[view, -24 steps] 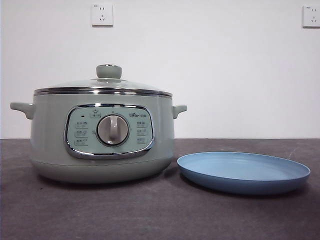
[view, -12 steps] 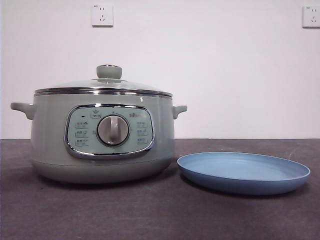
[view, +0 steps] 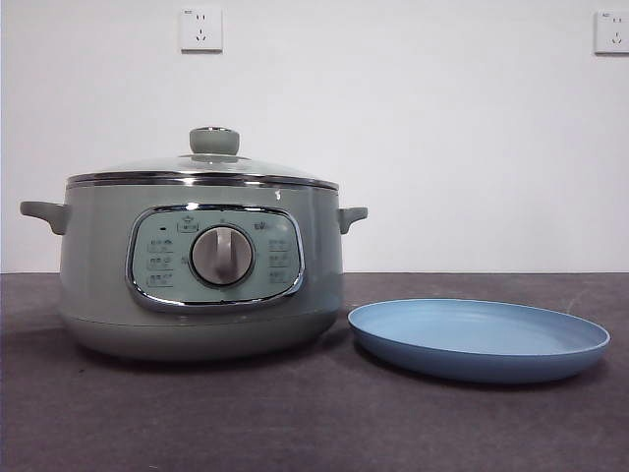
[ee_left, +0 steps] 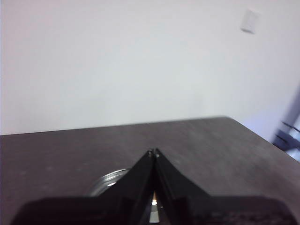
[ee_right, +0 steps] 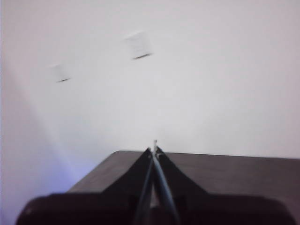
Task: Take the potato out from the steamer,put the potato on the plate,close the lid
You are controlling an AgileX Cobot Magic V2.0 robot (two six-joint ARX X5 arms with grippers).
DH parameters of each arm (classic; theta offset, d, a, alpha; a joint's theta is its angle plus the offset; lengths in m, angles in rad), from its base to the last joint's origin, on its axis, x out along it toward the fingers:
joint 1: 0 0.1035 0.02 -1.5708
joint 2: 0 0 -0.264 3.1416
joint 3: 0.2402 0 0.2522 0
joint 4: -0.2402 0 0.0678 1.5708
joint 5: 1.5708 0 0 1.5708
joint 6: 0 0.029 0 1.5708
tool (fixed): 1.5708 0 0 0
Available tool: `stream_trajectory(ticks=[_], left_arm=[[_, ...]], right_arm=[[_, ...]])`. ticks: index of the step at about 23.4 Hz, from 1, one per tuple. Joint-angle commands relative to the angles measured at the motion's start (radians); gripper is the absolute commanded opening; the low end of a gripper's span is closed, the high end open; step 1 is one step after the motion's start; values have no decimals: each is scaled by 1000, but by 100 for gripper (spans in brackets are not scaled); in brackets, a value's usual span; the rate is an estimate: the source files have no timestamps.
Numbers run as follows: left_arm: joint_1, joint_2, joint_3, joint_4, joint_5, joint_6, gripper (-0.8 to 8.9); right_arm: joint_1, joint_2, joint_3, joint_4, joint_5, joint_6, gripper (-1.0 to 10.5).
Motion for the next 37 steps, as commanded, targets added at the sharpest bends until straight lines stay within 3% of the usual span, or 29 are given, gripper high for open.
stream_trajectory(ticks=[1,8,11,15,18,21,22,23,26,37], left_arm=[[-3,96,96,-33,83,39,-6],[-3,311,268,-102,392,39,-6],[-3,368,301,-132,447,38,-6],[-4,407,306,-132,433,38,-3],[-4,419,306,-133,385,38,48],[-5,420,306,-132,264,37,396],[-6,420,306,-132,224,37,493],[-10,420,306,-132,182,37,539],[-28,420,306,-132,119,37,535],[-164,473,306,-82,-117,57,530]], right_arm=[[1,87,86,5,-133,-16,-10],[23,275,243,2,-482,-18,-2],[30,319,259,-3,-552,-18,1],[34,354,259,-31,-552,-19,21],[34,363,259,-78,-518,-19,277],[33,364,259,-139,-407,-60,612],[33,364,259,-158,-379,-81,669],[34,364,259,-178,-359,-105,691],[34,364,259,-216,-339,-137,691],[84,364,259,-240,-259,-137,690]])
